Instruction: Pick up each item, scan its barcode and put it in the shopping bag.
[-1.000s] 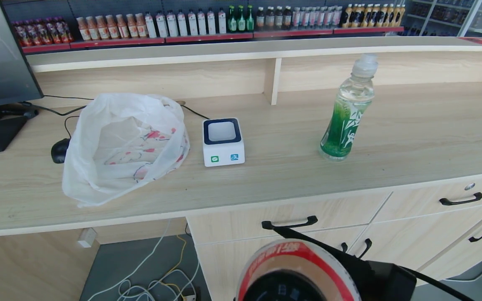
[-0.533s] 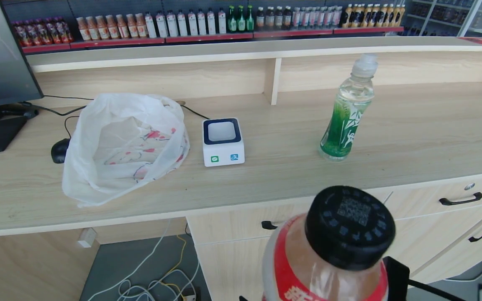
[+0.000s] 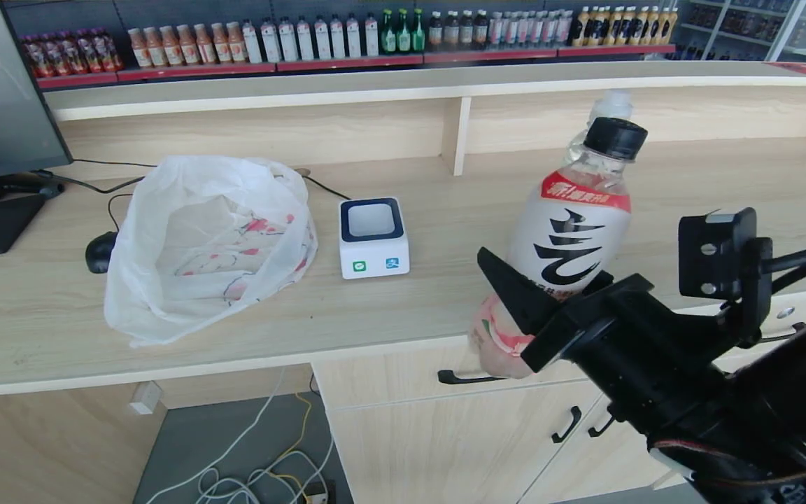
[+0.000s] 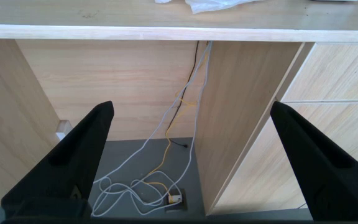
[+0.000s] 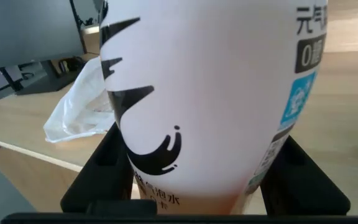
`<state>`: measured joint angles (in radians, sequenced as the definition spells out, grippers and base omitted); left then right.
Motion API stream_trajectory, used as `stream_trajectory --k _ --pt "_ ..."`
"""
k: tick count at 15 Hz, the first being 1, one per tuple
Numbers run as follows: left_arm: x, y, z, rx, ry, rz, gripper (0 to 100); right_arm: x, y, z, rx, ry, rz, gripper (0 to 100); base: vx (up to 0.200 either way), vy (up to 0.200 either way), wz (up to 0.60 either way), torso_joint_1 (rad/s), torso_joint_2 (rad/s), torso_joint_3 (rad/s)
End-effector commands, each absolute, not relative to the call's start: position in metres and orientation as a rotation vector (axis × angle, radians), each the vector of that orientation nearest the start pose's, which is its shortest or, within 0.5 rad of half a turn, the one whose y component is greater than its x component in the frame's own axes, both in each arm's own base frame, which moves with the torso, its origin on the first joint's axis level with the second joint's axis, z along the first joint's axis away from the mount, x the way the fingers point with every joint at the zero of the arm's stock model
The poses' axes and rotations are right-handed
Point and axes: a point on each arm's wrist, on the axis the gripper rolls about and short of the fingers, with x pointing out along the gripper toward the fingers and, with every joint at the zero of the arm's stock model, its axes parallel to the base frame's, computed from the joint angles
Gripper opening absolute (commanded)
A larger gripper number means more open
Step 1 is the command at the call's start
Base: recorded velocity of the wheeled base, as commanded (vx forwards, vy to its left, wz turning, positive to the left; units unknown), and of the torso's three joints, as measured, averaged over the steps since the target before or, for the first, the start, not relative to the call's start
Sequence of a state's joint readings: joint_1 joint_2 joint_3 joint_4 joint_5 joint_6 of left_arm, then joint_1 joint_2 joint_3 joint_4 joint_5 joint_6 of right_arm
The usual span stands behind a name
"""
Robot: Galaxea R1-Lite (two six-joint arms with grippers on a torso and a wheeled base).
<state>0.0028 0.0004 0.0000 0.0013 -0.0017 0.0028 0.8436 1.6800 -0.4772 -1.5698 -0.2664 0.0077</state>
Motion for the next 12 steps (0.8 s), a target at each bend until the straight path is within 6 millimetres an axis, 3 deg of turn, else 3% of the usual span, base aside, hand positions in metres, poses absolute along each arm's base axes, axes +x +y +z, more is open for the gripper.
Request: stream_trajectory --k 1,9,12 --pt "-0.023 0.000 0.075 0.003 0.002 0.002 100 0.203 0.175 0.202 0.208 -0.334 0.490 0 0.000 0.000 0.00 0.000 0.00 0.000" --pt "-0.023 0.000 0.075 0.005 0.003 0.002 100 0.232 0.174 0.223 0.266 -0.425 0.427 0 0.000 0.000 0.00 0.000 0.00 0.000" --pt "-0.023 0.000 0.075 0.002 0.003 0.002 100 0.230 0.173 0.227 0.272 -0.439 0.429 0 0.000 0.067 0.00 0.001 0.00 -0.001"
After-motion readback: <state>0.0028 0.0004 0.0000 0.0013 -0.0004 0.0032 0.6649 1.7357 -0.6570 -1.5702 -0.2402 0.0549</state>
